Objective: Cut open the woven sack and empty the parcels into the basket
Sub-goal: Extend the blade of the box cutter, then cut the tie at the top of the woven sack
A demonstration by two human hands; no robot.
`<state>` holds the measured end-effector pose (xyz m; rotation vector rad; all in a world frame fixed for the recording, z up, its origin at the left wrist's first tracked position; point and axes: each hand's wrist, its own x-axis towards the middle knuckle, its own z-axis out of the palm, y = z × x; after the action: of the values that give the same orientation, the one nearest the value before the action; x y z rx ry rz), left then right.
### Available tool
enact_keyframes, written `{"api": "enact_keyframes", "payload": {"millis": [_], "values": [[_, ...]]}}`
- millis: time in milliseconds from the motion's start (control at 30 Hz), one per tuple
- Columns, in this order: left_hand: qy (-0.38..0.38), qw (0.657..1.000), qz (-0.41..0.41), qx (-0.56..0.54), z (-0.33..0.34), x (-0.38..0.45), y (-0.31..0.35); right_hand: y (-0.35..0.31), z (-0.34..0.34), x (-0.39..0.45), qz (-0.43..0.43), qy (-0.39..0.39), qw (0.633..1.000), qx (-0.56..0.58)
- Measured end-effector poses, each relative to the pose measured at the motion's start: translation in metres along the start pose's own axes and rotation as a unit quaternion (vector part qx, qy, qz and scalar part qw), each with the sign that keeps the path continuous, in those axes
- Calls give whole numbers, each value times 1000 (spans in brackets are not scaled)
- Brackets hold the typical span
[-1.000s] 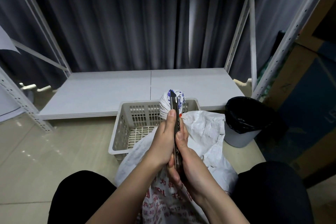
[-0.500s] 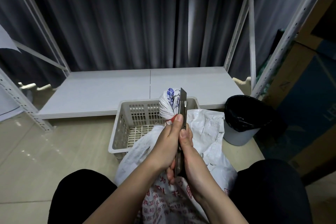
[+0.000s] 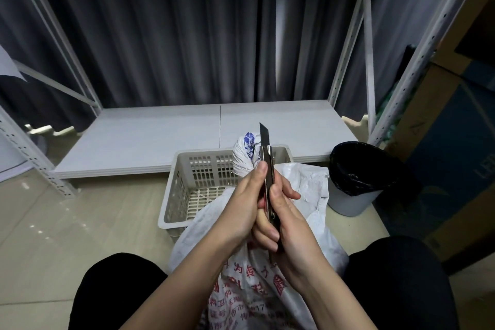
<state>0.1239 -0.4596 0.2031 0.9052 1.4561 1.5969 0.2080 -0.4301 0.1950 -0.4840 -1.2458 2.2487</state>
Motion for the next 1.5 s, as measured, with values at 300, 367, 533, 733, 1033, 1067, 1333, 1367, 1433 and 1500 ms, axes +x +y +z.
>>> {"api": "enact_keyframes", "payload": {"millis": [300, 367, 533, 733, 1033, 1067, 1333, 1367, 1433, 1500], "values": [[-28, 999, 18, -5, 1, -8, -13, 7, -2, 1, 11, 34, 999, -21], [-22, 1000, 15, 3, 0, -7, -11, 7, -2, 1, 13, 28, 999, -21], [-13, 1000, 7, 21, -4, -5, -19, 11, -10, 8, 3, -2, 1000, -21], [163, 986, 25, -31, -9, -2, -19, 3, -28, 16, -68, 10, 993, -101], [204, 938, -163, 230, -27, 43, -10, -64, -50, 70, -141, 173, 777, -589], [184, 946, -185, 191, -28, 51, -6, -64, -56, 80, -104, 156, 785, -591], [37, 895, -270, 353, -19, 80, 32, 4, -63, 61, -15, 264, 895, -359], [52, 880, -276, 384, -17, 83, 29, 15, -55, 53, -29, 304, 889, -341], [87, 831, -260, 484, -13, 84, 21, 32, -38, 36, -53, 350, 885, -301], [138, 806, -230, 527, -10, 81, 6, 41, -26, 24, -88, 355, 890, -273]]}}
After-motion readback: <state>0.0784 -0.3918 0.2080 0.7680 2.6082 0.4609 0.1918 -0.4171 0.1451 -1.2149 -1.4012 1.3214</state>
